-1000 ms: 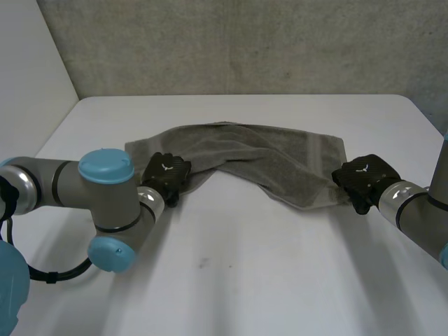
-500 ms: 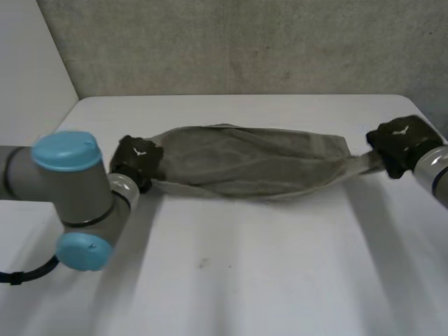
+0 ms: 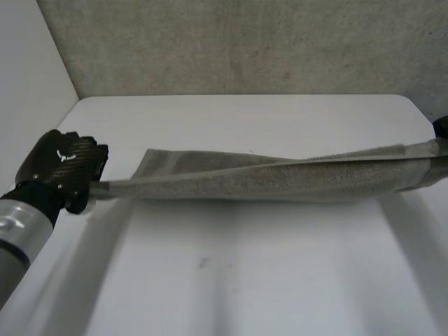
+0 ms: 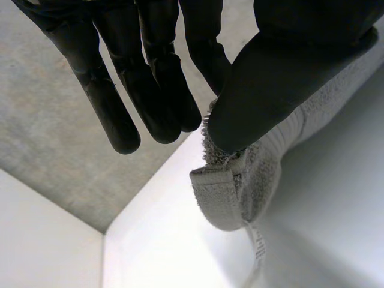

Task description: Fold the towel.

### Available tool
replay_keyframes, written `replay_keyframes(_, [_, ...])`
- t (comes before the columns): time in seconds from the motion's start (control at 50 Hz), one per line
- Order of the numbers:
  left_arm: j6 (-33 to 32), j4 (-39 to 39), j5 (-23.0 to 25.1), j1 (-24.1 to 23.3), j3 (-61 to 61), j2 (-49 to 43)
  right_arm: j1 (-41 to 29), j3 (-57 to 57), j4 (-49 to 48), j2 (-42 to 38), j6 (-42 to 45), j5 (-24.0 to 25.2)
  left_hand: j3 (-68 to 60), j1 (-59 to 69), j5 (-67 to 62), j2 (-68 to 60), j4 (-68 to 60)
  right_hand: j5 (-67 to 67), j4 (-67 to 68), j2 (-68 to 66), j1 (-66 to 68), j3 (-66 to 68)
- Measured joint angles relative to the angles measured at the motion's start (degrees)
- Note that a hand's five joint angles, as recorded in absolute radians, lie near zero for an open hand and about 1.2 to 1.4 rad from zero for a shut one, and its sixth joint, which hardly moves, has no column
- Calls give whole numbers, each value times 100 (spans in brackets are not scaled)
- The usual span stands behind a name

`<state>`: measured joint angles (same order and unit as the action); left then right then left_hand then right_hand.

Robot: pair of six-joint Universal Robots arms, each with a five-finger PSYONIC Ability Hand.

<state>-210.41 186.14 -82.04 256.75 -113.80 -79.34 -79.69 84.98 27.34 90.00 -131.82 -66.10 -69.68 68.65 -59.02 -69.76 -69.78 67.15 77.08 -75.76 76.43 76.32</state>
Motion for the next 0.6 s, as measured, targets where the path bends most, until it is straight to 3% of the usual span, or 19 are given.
replay_keyframes(0.12, [100, -112, 245, 61, -153, 89, 169, 167, 126, 47, 314, 209, 0, 0, 0, 0, 0, 0, 0, 0, 0, 0])
replay_keyframes(0.24, [133, 42, 275, 88, 74, -486, 140, 263, 91, -527, 669, 144, 0, 0, 0, 0, 0, 0, 0, 0, 0, 0])
replay_keyframes(0.42, [153, 363, 219, -92, 1214, -2204, -464, -544, 8, -2048, 597, -587, -3, 0, 0, -1, 0, 0, 0, 0, 0, 0])
replay_keyframes(0.6, [131, 371, 141, -374, 3062, -4075, -945, -1626, -245, -3313, -181, -1081, -5, 19, -3, -2, -1, 0, 0, 0, 0, 0])
